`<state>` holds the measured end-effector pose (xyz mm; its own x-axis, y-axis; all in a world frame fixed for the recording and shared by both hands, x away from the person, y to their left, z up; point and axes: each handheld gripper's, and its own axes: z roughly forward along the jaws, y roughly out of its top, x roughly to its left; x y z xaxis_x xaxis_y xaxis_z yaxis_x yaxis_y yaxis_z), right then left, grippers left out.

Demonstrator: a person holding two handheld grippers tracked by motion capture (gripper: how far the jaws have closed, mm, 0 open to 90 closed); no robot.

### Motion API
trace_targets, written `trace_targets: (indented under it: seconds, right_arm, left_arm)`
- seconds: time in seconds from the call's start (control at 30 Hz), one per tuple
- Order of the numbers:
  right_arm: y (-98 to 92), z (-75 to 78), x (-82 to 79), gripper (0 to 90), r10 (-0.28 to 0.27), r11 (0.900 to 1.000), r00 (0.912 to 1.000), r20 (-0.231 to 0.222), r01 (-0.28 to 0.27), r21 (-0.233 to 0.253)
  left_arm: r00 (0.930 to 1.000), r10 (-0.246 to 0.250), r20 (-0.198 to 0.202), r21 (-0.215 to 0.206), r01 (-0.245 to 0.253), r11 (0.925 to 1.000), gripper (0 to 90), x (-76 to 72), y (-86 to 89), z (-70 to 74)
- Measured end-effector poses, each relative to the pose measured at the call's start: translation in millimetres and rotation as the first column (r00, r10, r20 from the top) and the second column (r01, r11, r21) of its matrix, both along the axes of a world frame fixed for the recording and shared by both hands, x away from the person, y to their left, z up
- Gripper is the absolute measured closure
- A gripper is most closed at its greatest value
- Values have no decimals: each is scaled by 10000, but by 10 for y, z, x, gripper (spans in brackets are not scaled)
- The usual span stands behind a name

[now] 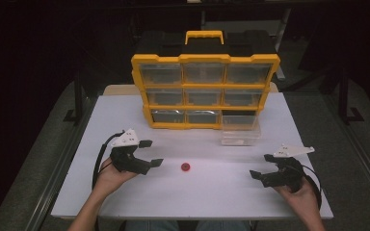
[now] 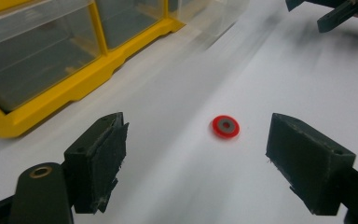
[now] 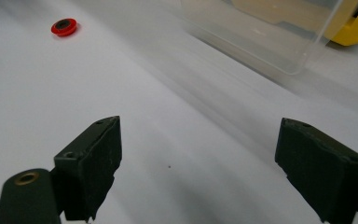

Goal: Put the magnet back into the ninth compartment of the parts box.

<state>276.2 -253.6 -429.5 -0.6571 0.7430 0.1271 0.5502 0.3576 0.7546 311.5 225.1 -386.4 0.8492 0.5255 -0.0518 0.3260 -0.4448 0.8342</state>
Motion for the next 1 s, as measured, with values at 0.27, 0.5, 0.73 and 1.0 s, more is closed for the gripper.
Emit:
trace_targets:
  seconds: [0.27, 0.5, 0.73, 1.0]
  right_arm:
    - [21, 0, -1, 138, 162, 9999, 9998, 140, -162, -25]
    - [88, 7, -3, 138, 397, 9992, 9992, 30, -397, 12]
    - [212, 67, -31, 138, 949, 9955, 9953, 175, -950, 57]
    - [403, 209, 6, 140, 1612, 9869, 9869, 88, -1612, 52]
  left_arm:
    - [9995, 296, -117, -115, -297, 9995, 198, -52, 133, -86]
    - [9987, 511, 12, -205, -511, 9985, 197, -93, 238, -100]
    - [9969, 789, -20, -215, -790, 9966, 194, -151, 345, -153]
    - [9970, 775, -49, -147, -776, 9969, 193, -132, 356, -169]
